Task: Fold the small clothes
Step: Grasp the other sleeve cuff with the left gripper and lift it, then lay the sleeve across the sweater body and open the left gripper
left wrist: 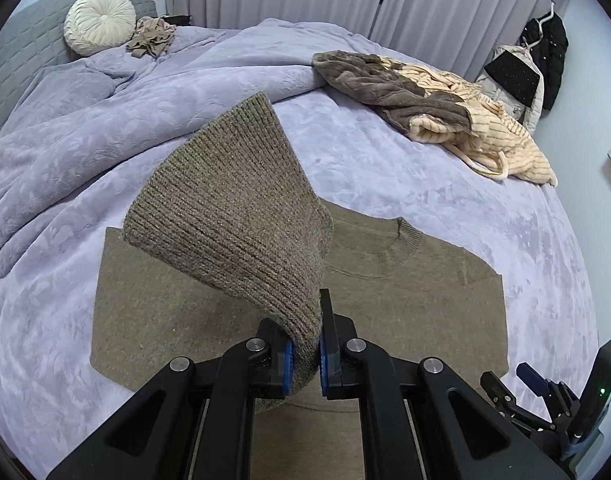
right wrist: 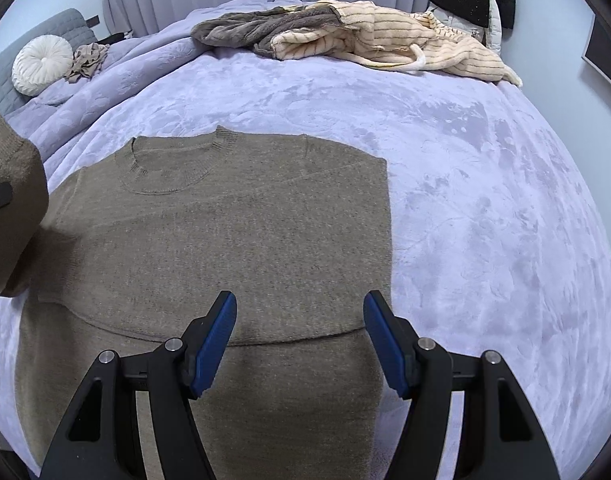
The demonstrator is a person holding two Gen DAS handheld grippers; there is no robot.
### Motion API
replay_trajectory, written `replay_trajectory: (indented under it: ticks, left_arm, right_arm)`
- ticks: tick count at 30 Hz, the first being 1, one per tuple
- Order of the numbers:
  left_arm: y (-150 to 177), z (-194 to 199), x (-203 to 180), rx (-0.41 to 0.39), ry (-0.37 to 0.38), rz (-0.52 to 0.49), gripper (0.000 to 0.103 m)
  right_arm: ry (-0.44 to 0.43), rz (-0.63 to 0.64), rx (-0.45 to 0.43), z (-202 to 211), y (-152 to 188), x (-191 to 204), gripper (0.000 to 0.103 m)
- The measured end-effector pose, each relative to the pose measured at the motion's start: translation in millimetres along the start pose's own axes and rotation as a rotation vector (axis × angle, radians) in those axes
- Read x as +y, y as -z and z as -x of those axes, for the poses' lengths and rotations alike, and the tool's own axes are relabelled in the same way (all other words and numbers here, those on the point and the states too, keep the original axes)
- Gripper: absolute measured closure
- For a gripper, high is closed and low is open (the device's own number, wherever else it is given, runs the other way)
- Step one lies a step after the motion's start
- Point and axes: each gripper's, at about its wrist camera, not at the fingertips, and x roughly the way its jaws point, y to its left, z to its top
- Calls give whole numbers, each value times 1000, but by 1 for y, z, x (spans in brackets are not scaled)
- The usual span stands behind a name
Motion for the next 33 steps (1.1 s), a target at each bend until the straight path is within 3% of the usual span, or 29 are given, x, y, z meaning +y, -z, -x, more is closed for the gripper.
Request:
replay_trajectory:
  ticks: [15,33]
  left_arm:
    - [30,-36,-95,75,3,-176,93]
    - [76,-96,-147,100,-144,-315,93]
  right_arm:
    - [7,-72,2,-3,11,-42,33]
    - [-11,-143,23,-16,31,-74,34]
